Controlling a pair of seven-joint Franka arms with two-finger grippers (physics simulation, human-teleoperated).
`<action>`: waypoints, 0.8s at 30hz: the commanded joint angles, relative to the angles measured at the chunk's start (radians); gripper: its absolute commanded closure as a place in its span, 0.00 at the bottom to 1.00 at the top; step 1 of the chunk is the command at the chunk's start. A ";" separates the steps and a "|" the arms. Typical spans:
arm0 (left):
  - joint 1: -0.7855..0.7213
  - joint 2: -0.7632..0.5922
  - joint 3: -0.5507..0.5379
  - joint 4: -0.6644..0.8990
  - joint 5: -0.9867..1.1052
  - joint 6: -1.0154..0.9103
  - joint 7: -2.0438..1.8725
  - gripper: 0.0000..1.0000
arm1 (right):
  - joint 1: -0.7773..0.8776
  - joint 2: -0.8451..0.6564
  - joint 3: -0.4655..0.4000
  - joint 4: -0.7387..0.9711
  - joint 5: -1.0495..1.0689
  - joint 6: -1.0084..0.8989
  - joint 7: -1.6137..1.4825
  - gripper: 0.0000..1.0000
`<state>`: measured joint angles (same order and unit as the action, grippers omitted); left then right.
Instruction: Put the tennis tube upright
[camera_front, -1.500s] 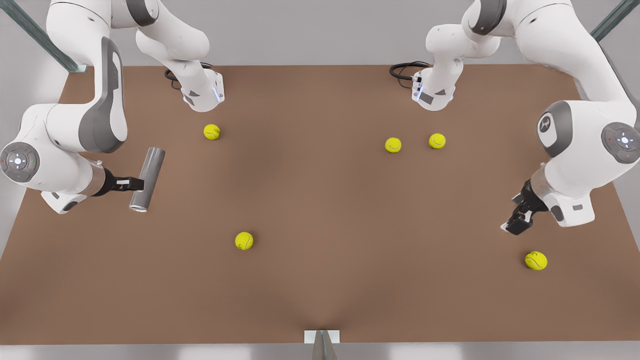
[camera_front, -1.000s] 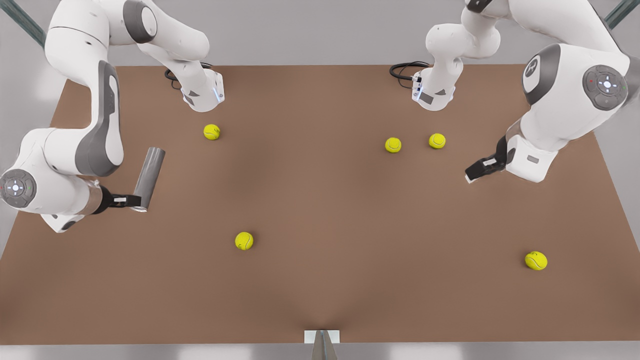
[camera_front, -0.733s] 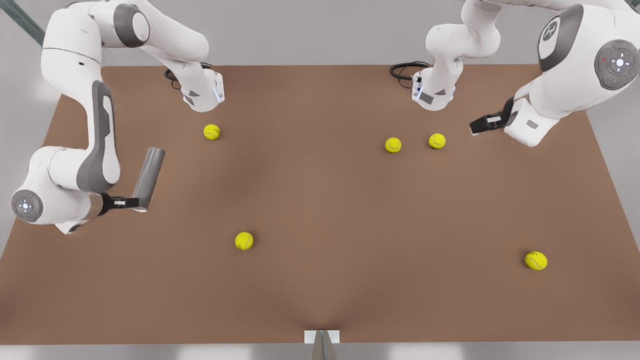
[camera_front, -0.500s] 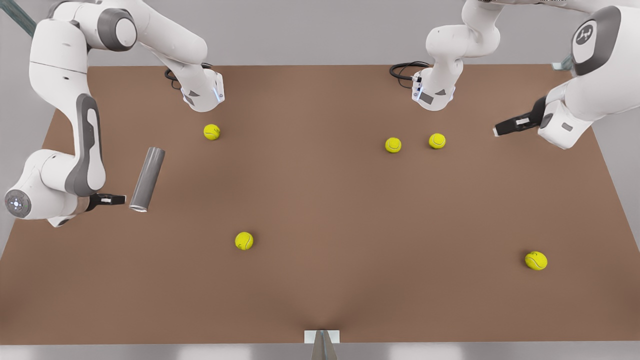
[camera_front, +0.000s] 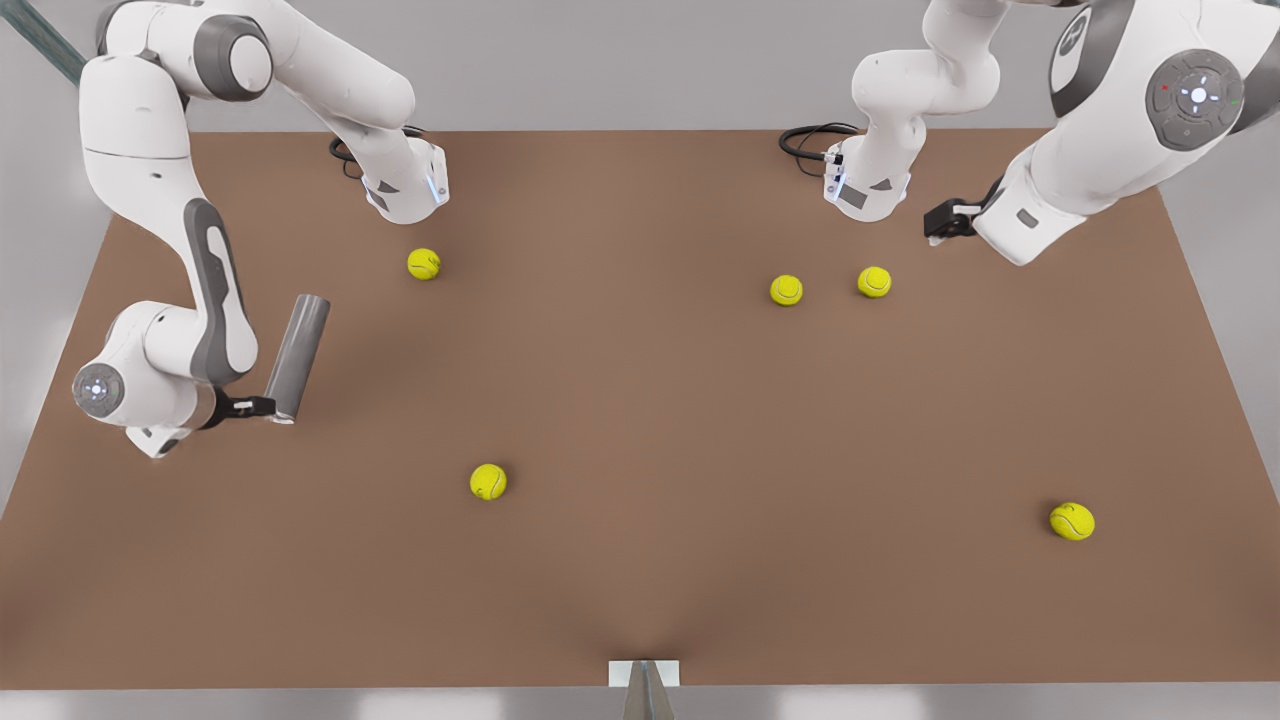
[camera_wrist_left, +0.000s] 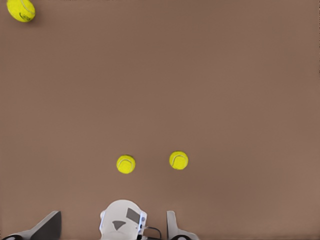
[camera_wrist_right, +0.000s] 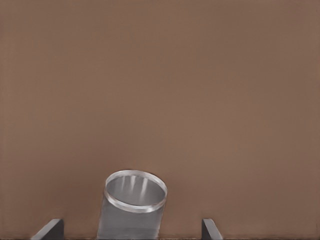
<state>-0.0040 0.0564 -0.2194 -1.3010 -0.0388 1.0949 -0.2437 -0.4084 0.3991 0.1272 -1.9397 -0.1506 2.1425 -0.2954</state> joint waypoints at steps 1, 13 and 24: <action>0.116 0.000 0.000 0.000 0.008 0.016 0.067 0.00 | -0.001 -0.068 0.000 -0.071 0.002 0.062 -0.094 0.00; 0.131 -0.003 0.000 -0.001 0.007 0.002 0.076 0.00 | -0.047 -0.256 0.003 -0.430 0.008 0.231 -0.047 0.00; 0.133 -0.003 0.000 -0.001 0.007 0.003 0.078 0.00 | -0.150 -0.247 0.009 -0.519 0.008 0.410 -0.044 0.00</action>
<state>0.1039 0.0545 -0.2175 -1.3028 -0.0321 1.0974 -0.1881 -0.5580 0.1540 0.1350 -2.4584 -0.1426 2.5029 -0.3337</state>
